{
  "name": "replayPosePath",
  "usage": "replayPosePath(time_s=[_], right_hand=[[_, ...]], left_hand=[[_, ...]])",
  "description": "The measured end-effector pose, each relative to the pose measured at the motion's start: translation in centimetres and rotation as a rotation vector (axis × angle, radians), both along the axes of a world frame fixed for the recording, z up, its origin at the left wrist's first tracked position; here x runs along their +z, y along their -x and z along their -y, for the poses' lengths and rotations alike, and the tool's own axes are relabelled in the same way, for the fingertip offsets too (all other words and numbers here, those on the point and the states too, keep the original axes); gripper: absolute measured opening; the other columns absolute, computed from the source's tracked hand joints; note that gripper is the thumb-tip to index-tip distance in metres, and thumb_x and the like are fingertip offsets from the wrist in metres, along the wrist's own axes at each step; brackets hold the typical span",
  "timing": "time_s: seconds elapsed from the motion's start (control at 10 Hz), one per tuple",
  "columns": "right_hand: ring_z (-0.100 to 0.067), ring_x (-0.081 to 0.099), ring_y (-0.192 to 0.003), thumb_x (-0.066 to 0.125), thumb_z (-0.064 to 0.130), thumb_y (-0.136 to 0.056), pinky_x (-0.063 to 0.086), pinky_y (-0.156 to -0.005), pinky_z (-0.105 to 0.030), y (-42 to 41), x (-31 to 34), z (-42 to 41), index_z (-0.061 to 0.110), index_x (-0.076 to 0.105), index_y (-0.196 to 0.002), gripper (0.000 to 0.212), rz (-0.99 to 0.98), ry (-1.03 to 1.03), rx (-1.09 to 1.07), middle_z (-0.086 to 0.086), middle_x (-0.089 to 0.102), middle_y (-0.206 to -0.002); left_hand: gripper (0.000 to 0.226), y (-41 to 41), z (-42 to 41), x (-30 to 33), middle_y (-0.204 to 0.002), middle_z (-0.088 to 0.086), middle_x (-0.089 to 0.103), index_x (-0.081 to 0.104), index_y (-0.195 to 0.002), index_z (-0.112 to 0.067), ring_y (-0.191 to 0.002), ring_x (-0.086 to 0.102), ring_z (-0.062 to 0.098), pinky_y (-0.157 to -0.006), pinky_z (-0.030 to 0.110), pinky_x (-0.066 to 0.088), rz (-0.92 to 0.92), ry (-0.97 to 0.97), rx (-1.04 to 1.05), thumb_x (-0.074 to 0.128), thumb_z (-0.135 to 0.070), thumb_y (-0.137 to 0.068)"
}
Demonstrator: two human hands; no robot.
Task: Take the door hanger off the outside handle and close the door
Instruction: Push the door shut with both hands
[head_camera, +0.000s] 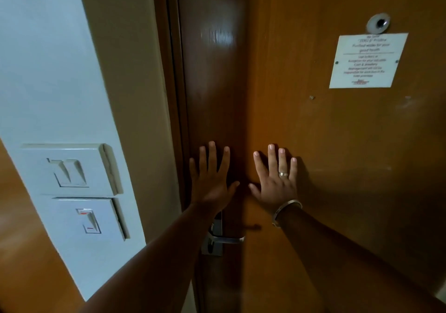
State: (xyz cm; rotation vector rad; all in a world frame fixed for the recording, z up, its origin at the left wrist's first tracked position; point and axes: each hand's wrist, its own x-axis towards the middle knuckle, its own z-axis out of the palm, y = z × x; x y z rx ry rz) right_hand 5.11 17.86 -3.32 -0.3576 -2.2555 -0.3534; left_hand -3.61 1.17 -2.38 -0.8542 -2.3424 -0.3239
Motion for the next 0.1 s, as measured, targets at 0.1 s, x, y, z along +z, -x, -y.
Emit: replayPosePath(time_s=[0.1], right_hand=[[-0.040, 0.013, -0.147, 0.071, 0.045, -0.071, 0.008, -0.115, -0.063, -0.60, 4.73, 0.14, 0.022, 0.020, -0.153, 0.099, -0.017, -0.079, 0.039, -0.020, 0.014, -0.161]], left_hand=[[0.103, -0.80, -0.44, 4.35, -0.161, 0.014, -0.018, -0.016, -0.152, -0.023, -0.147, -0.016, 0.034, -0.117, 0.056, -0.008, -0.109, -0.052, 0.024, 0.048, -0.067, -0.084]])
